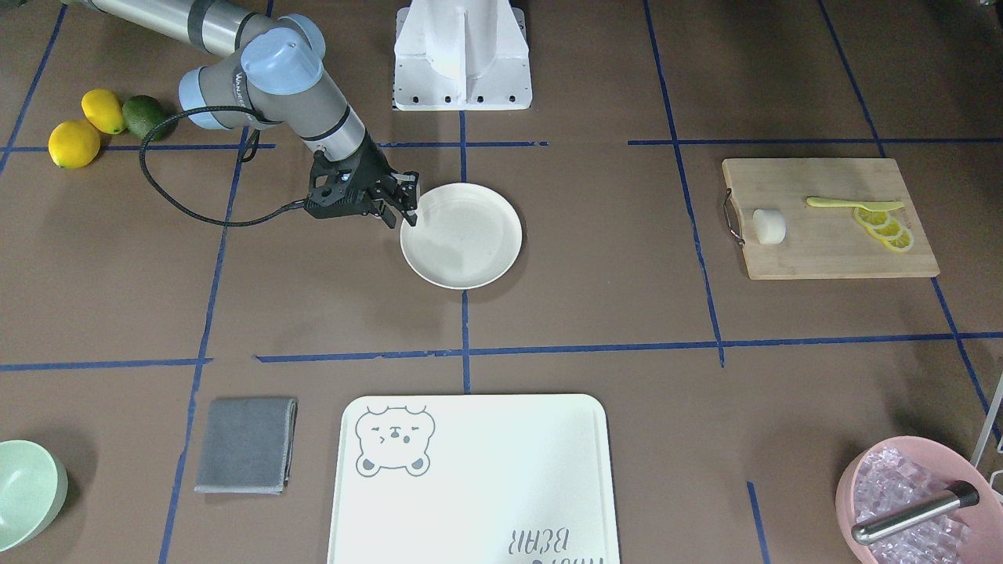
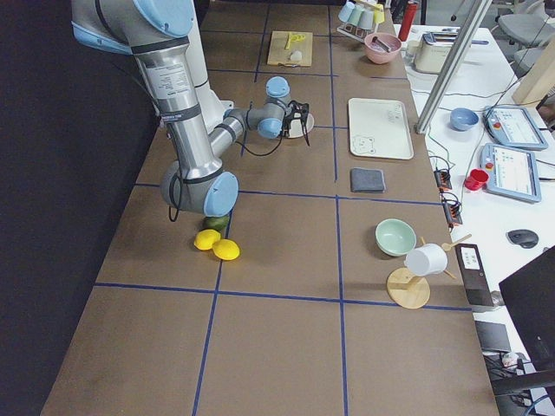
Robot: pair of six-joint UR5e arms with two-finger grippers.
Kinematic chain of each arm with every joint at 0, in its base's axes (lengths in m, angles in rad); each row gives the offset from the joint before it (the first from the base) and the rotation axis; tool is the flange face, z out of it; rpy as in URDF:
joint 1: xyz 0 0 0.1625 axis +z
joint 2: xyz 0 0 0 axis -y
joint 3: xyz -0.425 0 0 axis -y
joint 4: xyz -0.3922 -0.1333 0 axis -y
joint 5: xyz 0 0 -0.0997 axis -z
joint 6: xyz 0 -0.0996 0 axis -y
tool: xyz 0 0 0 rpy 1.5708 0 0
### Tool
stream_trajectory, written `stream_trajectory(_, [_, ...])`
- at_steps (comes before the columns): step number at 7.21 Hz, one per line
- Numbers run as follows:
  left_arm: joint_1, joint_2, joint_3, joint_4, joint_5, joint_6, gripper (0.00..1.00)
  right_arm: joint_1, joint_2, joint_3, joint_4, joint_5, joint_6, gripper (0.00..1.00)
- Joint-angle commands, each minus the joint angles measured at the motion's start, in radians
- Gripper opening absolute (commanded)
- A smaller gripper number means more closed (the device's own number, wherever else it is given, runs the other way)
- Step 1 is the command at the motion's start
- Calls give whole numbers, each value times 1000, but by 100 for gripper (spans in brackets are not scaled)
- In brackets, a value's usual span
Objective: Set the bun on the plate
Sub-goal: 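Release the plate and raise the right gripper back toward the green bowl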
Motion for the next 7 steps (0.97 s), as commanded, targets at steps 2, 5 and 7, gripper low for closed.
stream_trajectory(2, [147, -11, -112, -104, 5, -285, 100, 102, -2, 143, -229, 61, -19, 100])
stream_trajectory(5, [403, 79, -226, -417, 90, -849, 99, 237, -2, 261, -578, 93, -341, 100])
stream_trajectory(7, [583, 151, -312, -428, 242, -1016, 97, 367, -44, 266, -606, 199, -524, 100])
